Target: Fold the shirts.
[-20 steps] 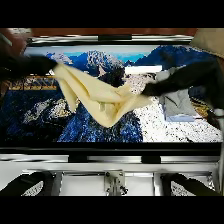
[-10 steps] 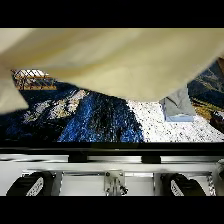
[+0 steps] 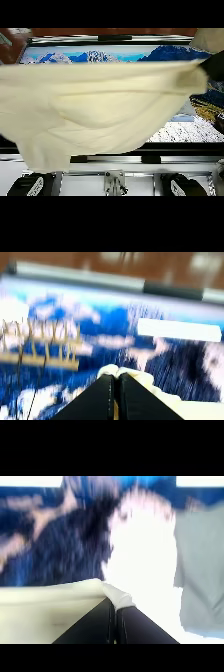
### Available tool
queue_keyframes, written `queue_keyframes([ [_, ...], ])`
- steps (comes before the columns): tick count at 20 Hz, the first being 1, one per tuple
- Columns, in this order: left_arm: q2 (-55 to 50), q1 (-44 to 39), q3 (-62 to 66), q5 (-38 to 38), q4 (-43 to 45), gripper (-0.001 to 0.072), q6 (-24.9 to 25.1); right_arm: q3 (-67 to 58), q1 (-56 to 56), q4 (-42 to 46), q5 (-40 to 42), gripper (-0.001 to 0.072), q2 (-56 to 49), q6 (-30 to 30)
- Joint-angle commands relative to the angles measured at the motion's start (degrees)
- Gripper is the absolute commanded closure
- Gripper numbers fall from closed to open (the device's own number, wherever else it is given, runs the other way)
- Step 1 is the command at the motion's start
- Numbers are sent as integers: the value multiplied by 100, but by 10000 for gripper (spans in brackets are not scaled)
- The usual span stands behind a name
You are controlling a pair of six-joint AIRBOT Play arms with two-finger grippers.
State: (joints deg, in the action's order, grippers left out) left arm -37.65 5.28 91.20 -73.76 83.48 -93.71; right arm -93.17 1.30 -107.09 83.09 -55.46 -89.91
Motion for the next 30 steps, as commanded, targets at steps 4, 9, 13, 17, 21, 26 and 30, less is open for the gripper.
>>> queue_keyframes([
  [4,-608,4,-3469,1381,-396,672,-411,2216,-304,-1123,-2490,635,-1873,396],
  [9,-2201,4,-3729,2949,-1683,672,-409,2216,-367,-2448,-4905,635,-2824,420],
  [13,-3032,7,-3727,3279,-1971,670,-262,2216,-315,-2011,-5252,606,-2852,404],
  [17,-3143,328,-3569,1510,-1755,-9,341,2216,-203,-1779,-3718,177,-2721,-444],
  [21,-3091,1272,-3300,-555,-710,328,1117,2216,138,-260,-1447,183,-2455,-793],
  [26,-3252,2315,-3521,-986,-1558,173,2000,2243,953,-90,-90,183,-2455,-1174],
  [30,-3976,2573,-3635,-999,-1792,174,2260,2243,1150,-389,-111,183,-2457,-1207],
])
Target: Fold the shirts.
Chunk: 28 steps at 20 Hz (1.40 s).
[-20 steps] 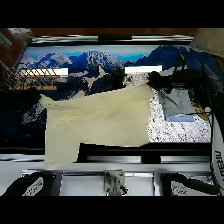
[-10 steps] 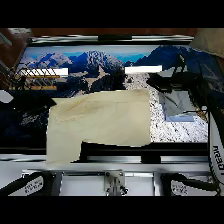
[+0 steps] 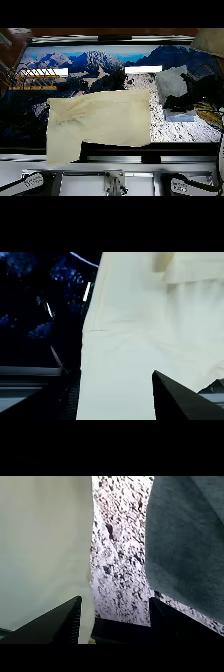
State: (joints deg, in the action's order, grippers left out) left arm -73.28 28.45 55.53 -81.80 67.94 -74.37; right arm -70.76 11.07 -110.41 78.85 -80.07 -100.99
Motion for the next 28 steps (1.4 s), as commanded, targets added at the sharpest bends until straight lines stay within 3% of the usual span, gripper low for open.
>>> queue_keyframes([
  [1,-614,249,-68,-188,-243,175,330,2,173,-33,295,183,4,-133],
  [7,-1528,66,-66,-42,-245,185,525,2,173,-46,219,183,4,-282],
  [15,-1622,-22,-96,291,-363,218,734,2,170,-140,219,183,4,-195],
  [17,-1622,-151,-116,391,-391,348,767,7,140,-240,264,183,4,15],
  [20,-1620,-273,-114,417,-396,671,767,378,-20,-210,468,180,7,76],
  [22,-1600,-278,-107,282,-398,673,802,1115,-48,-807,885,178,92,42],
  [23,-1580,-278,-107,245,-398,672,885,1547,-103,-955,859,127,243,-87],
  [28,-1458,-278,-107,249,-682,673,920,3261,-232,-918,-442,127,1069,129],
])
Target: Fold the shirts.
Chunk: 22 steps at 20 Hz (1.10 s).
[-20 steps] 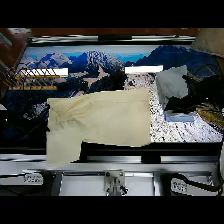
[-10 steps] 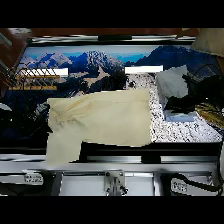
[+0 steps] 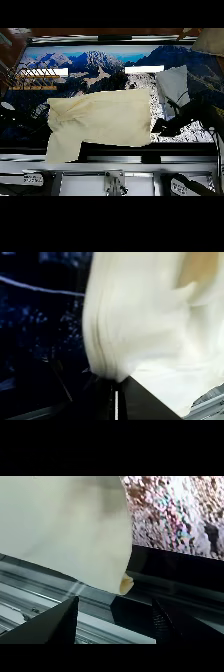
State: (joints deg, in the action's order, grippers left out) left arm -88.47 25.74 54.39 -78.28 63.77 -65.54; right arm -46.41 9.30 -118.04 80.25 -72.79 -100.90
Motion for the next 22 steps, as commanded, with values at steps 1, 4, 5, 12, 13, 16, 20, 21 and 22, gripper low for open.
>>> queue_keyframes([
  [1,90,-7,7,-105,-402,672,37,988,-55,-179,-645,127,350,122],
  [4,240,-11,7,-107,-686,673,63,1204,-57,-240,-861,127,343,120],
  [5,310,-20,7,-105,-684,673,68,1202,-72,-352,-964,127,343,122],
  [12,798,-20,7,-109,-688,673,81,1202,-1241,-496,-1838,131,61,614],
  [13,879,-20,9,-107,-688,673,83,1202,-1335,-518,-1821,145,-7,645],
  [16,1067,-17,129,-133,-734,673,85,1167,-1429,-540,-1635,636,79,658],
  [20,1825,-17,927,-136,-1558,674,605,179,-1423,-409,-1506,636,1231,125],
  [21,2181,-17,1252,74,-1847,674,664,-348,-1423,-302,-1598,636,1646,-83],
  [22,2583,-17,1620,339,-2153,673,741,-914,-1423,-116,-1742,636,2022,-162],
])
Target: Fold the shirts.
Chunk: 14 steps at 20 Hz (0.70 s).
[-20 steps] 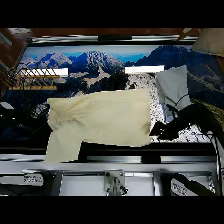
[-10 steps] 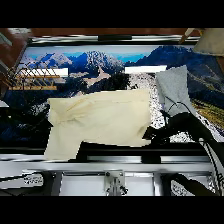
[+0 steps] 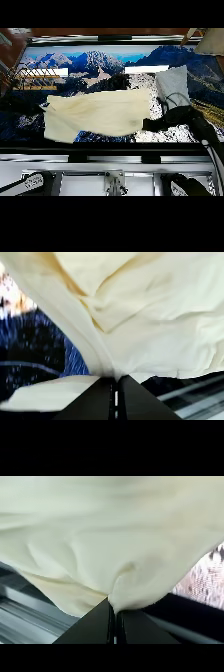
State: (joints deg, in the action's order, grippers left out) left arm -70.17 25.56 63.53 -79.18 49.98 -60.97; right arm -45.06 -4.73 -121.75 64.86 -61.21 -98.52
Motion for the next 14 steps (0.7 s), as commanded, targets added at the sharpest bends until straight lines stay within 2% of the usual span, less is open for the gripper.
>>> queue_keyframes([
  [1,1163,0,1078,730,-1045,673,328,-1668,-20,525,-422,636,1209,-409],
  [3,2070,0,1899,1648,-1484,673,326,-3008,-20,1207,-1102,636,1821,-341],
  [5,2949,0,2601,2872,-1550,672,323,-4081,-20,1738,-1836,636,2203,-15],
  [8,4052,0,2957,4450,-1526,673,304,-5064,-20,1980,-2094,636,2470,168],
  [10,4522,2,2955,4478,-1261,673,50,-5268,-20,1971,-1937,636,2551,271],
  [14,4741,0,2953,3202,243,673,-894,-5272,-22,2203,-1001,636,2546,295],
])
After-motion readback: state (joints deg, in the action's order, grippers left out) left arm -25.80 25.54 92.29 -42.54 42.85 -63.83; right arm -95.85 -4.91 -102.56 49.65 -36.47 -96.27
